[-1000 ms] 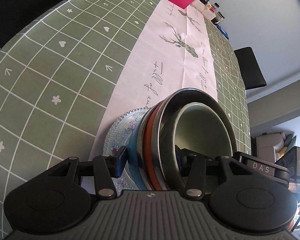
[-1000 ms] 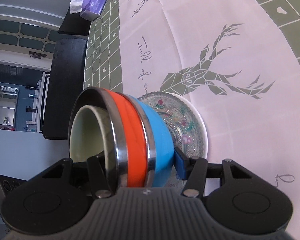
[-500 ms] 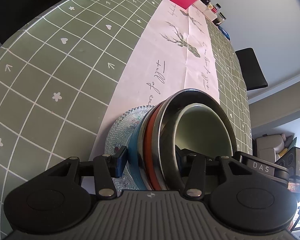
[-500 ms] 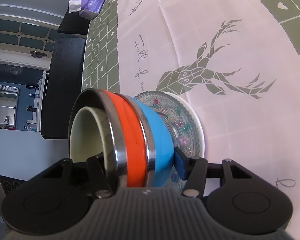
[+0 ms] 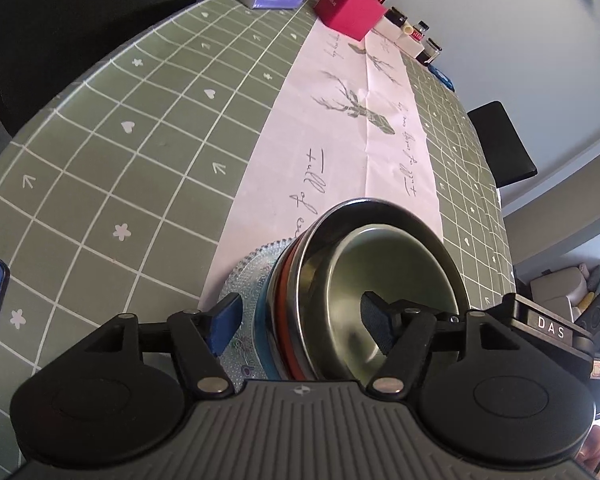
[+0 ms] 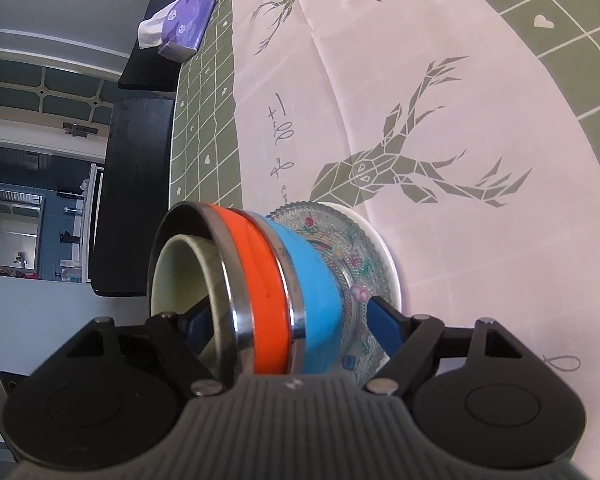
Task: Organize plates and bowls
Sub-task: 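Lower the bowl stack onto the glass plate stack with both grippers, then open both grippers and pull them back from the stack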
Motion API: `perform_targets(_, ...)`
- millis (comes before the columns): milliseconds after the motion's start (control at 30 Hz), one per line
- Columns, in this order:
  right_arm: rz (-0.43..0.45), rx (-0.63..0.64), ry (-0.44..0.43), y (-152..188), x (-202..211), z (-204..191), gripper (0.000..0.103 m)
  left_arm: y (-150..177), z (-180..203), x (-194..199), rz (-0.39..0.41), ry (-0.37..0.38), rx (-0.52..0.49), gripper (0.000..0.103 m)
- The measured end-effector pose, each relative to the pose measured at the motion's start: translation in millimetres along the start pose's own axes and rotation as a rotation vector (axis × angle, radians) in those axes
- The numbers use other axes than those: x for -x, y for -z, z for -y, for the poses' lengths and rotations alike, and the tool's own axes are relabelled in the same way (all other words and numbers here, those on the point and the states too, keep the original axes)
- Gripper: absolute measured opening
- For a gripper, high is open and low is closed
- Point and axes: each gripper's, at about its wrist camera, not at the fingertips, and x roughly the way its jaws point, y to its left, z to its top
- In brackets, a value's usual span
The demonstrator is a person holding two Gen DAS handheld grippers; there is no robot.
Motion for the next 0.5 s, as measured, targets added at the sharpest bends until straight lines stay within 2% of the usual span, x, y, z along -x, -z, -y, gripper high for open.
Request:
perform_targets(167,0.026,0.026,0.007,3.2,11.0,-4.1,0.083,-0.5,8.6,13.6,0.043,-0.009,-0.041,0.083)
perform_targets(267,0.057,0.054,0.02,6.5,22.7,-6.6,0.084,-0.2,20.2,24.9,0.081,-0.038,-0.106,0.083)
perform_targets(500,0.221,0.197,0.072,20.0,73.2,-17.5,0.084,12.2,58.4,58.5,0.198,-0.069,-0.282,0.083)
